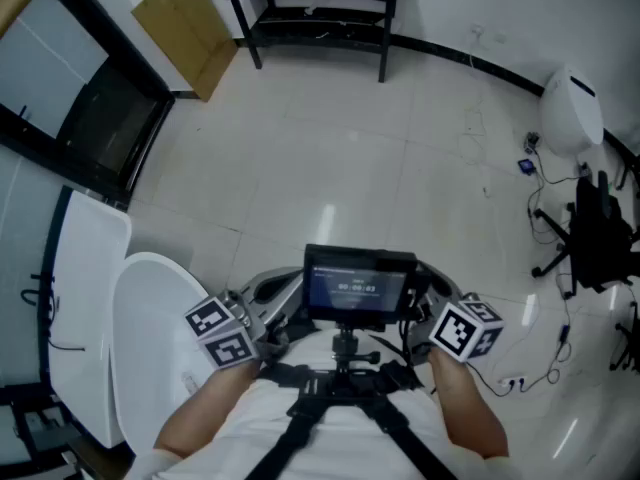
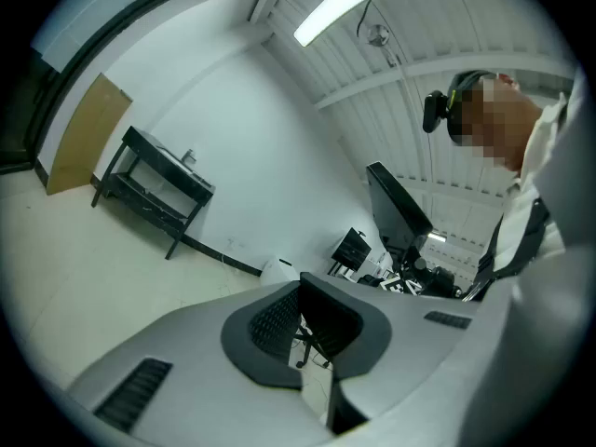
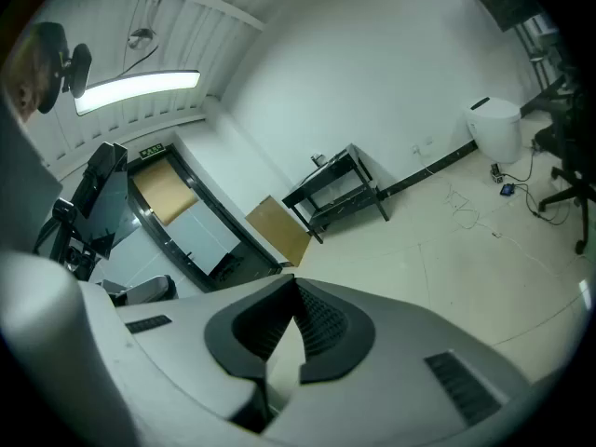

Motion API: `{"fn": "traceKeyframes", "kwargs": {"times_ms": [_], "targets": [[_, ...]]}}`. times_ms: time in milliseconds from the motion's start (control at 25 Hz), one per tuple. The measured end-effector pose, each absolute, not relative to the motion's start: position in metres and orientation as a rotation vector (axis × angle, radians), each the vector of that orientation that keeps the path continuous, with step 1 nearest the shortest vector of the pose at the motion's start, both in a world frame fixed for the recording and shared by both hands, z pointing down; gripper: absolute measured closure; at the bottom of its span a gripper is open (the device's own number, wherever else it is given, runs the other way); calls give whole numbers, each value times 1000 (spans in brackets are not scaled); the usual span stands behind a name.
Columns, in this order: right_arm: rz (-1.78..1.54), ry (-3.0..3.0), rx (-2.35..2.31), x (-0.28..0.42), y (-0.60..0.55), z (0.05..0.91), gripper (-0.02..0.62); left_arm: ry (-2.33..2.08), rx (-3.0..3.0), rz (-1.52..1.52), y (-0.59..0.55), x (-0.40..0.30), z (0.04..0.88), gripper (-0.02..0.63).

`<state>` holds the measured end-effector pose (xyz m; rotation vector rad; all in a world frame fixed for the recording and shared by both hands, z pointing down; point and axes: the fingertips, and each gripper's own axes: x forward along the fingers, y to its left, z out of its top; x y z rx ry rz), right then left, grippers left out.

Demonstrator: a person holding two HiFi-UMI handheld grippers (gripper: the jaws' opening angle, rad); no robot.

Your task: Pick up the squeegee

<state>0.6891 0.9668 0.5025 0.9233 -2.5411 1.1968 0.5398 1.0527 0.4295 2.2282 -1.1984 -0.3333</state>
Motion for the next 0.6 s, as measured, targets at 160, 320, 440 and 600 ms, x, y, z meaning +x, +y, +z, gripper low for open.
{"fn": "traceKeyframes", "kwargs": {"times_ms": [160, 320, 440, 600], "targets": [[1171, -2549, 922, 688, 970, 500, 601, -1204, 2221, -330, 1057, 541, 430, 609], [1145, -2558, 926, 690, 970, 497, 601, -1214, 2214, -336, 1060, 541, 430, 609], [1115, -2575, 927, 690, 969, 493, 601, -1228, 2216, -344, 1063, 540, 428, 609], [1098, -2594, 923, 690, 967, 488, 601, -1248, 2218, -350, 1065, 540, 426, 609]]}}
